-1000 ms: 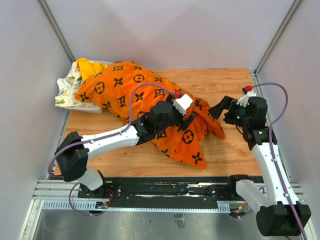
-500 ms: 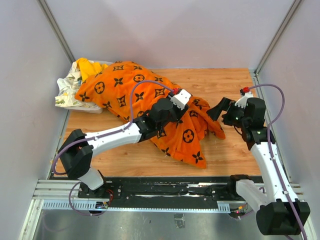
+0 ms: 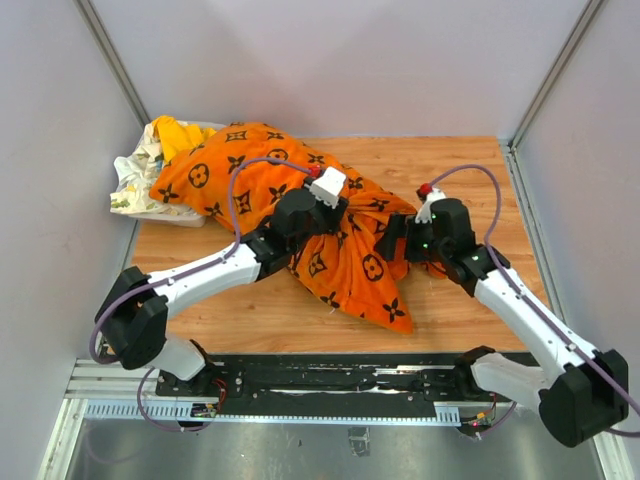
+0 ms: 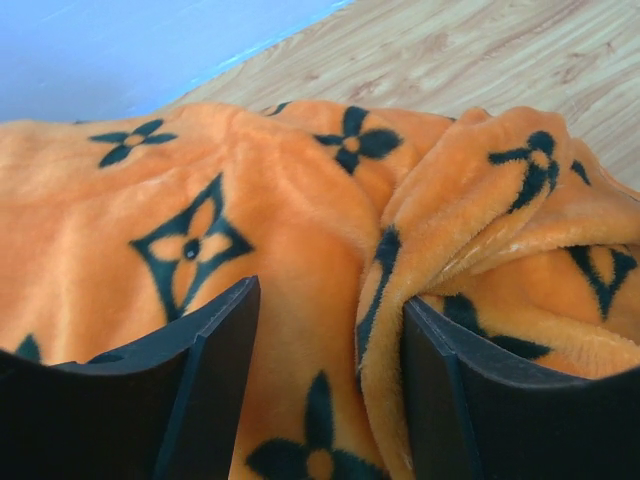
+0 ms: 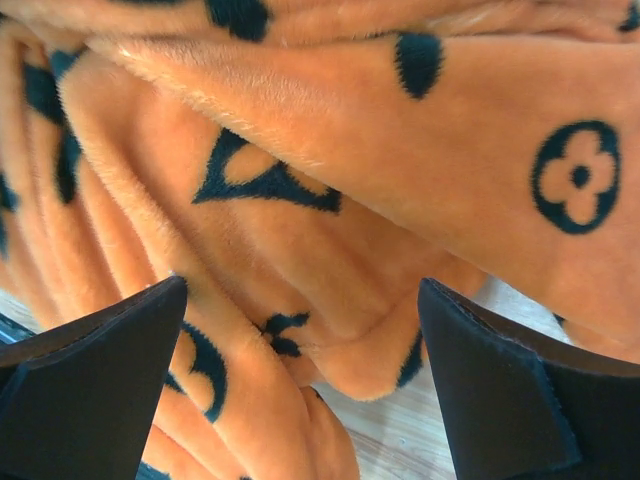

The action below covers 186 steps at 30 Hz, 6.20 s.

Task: Remove the pillowcase from the pillow
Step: Remove the pillow from the pillowcase.

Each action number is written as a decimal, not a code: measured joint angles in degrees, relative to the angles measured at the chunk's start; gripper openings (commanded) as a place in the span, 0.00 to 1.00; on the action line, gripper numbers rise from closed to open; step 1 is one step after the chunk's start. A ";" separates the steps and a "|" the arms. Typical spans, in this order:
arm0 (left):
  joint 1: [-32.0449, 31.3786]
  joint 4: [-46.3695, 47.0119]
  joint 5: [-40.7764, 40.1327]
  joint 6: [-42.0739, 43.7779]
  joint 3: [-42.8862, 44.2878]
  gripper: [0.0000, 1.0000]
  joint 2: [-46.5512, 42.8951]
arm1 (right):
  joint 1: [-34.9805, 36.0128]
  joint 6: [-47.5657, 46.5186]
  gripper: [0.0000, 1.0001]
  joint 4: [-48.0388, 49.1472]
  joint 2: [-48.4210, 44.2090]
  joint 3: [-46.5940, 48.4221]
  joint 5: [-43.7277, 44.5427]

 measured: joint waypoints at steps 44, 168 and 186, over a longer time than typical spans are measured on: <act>7.06 2.54 8.66 -7.21 -5.88 0.63 -2.49 | 2.97 0.04 0.89 -4.35 -5.75 -1.01 11.17; 5.40 0.83 11.21 -15.23 -4.35 0.71 2.40 | -20.15 5.97 0.79 9.62 7.98 -14.53 -1.81; 2.05 -16.00 10.10 -13.07 3.52 0.99 -8.61 | -22.10 8.11 0.54 10.82 7.08 -15.45 -6.67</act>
